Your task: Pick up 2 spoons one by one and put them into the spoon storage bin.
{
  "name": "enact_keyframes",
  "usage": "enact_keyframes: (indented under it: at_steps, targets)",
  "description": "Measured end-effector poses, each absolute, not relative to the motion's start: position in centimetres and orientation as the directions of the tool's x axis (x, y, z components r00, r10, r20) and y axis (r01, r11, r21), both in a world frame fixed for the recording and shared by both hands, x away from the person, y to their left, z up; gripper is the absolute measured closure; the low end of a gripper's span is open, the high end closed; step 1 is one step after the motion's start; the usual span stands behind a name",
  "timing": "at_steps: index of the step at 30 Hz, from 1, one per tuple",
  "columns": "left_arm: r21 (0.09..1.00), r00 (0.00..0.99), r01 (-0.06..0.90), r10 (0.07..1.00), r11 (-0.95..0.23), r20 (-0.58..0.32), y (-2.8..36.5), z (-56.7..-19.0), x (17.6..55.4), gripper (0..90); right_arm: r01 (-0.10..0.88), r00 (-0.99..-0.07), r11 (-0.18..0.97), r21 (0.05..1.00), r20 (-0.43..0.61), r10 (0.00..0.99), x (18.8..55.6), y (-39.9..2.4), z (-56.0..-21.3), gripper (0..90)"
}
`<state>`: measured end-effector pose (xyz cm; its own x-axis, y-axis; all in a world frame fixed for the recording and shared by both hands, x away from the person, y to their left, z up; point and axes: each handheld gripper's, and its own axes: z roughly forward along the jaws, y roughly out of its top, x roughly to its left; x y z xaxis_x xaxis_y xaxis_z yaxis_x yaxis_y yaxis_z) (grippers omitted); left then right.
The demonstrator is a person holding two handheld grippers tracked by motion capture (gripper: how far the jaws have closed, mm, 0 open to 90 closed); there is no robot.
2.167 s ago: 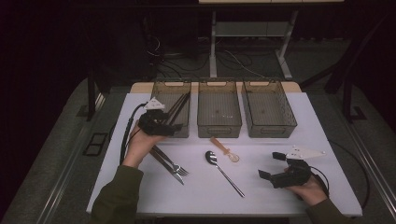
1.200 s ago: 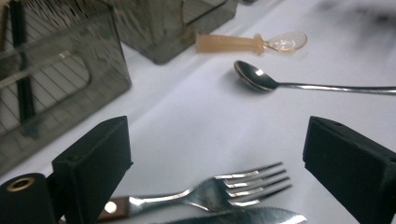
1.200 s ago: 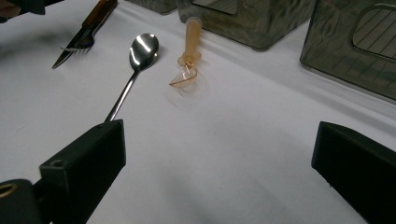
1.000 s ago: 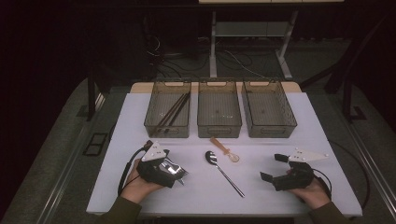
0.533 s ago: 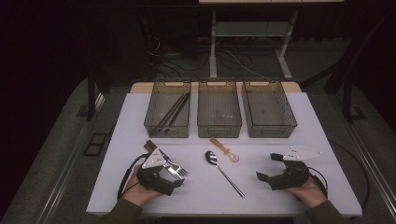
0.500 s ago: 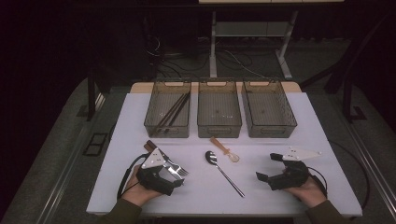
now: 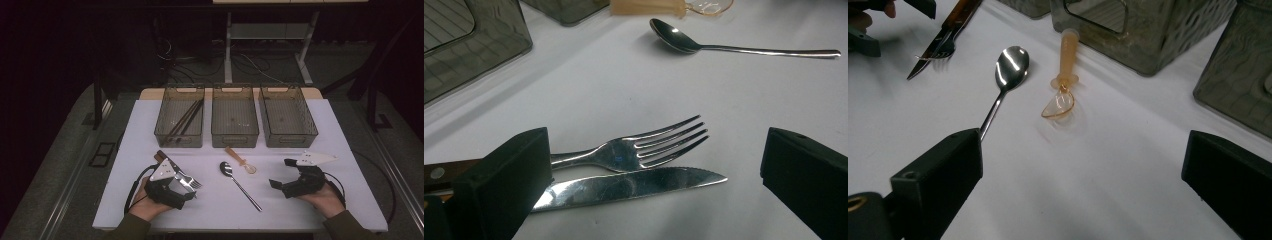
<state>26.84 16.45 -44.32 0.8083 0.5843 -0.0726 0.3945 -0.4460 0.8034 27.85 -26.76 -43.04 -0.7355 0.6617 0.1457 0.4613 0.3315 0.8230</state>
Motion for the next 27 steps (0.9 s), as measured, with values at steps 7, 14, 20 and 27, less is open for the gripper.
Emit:
enact_keyframes:
  at_steps: [7,14,20,27]
  targets:
    - [0.798,0.812,0.384,0.581,-0.465,-0.052,16.3,-44.0,26.6,0.0,0.453,-0.728,0.34,0.824,0.122,0.674,28.3,-26.0,-42.4,4.7]
    - [0.801,0.814,0.379,0.579,-0.464,-0.05,16.0,-44.0,26.4,0.0,0.456,-0.743,0.367,0.811,0.12,0.658,28.7,-24.7,-42.2,6.7]
    - [0.802,0.818,0.377,0.572,-0.463,-0.055,15.9,-44.1,26.4,0.0,0.465,-0.751,0.375,0.802,0.133,0.647,29.5,-23.3,-42.1,14.7]
    - [0.807,0.824,0.368,0.564,-0.463,-0.053,15.8,-44.0,26.4,0.0,0.482,-0.746,0.381,0.789,0.142,0.65,30.5,-21.7,-42.2,15.2]
